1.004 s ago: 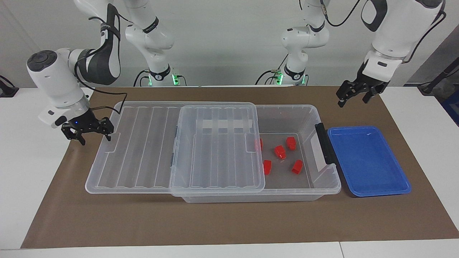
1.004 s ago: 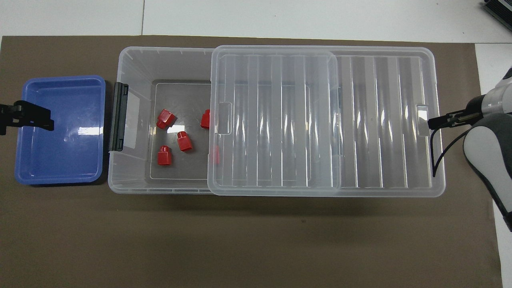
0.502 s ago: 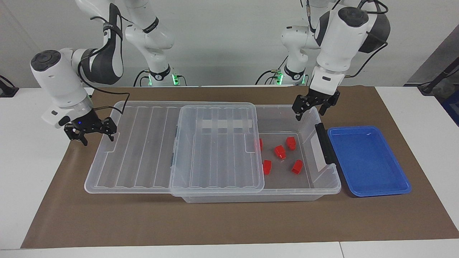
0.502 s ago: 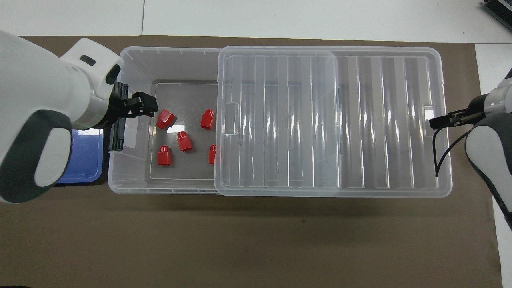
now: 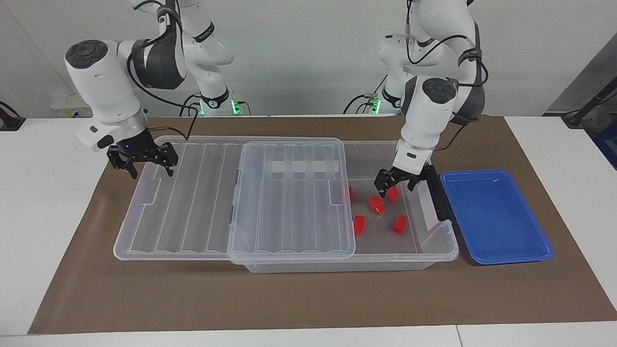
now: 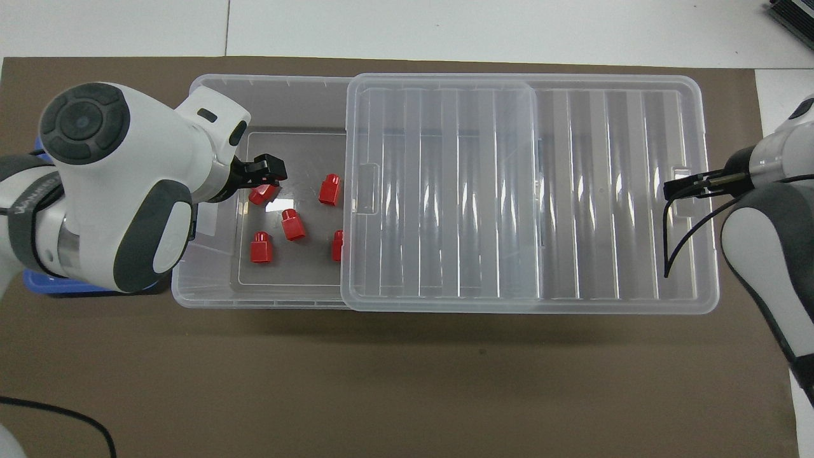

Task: Place red block in blue tray from box
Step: 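Reach the left gripper into the box toward a red block, then lower the left gripper and grasp the red block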

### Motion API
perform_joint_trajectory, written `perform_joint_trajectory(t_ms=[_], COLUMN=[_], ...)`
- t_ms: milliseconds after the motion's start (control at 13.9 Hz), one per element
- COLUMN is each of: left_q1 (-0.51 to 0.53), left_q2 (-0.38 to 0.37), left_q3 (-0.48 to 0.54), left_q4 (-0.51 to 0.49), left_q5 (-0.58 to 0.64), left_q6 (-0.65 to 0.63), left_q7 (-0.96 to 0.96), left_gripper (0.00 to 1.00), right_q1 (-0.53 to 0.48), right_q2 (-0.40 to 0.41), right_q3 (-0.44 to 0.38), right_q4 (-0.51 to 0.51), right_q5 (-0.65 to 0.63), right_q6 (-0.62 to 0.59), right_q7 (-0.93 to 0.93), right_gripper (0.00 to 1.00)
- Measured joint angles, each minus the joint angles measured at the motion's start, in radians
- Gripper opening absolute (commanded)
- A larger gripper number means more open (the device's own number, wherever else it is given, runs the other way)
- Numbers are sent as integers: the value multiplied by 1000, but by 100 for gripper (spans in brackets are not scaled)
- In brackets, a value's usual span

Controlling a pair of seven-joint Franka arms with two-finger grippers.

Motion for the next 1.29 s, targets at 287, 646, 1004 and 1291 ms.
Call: perform_joint_trajectory(t_ms=[287,646,1004,1291], left_q1=[-26,-39,-45,-49], left_q2=[78,118,118,118], left_q3=[0,0,0,-1], left_q4=[-14,-60,-124,-139], left_q5=[70,74,75,75], left_q6=[62,142,212,222], left_q7=[-120,-210,-264,-270], left_gripper=[100,100,100,94], right_q1=[45,66,66,66], right_q2=[-79,-86,-77,-65], right_q3=[3,9,9,9], right_q4=[14,113,169,173], right_q5=[1,9,10,10], right_q6=[-113,-242,-283,-285], right_q7=[77,126,126,126], right_gripper=[97,97,97,97])
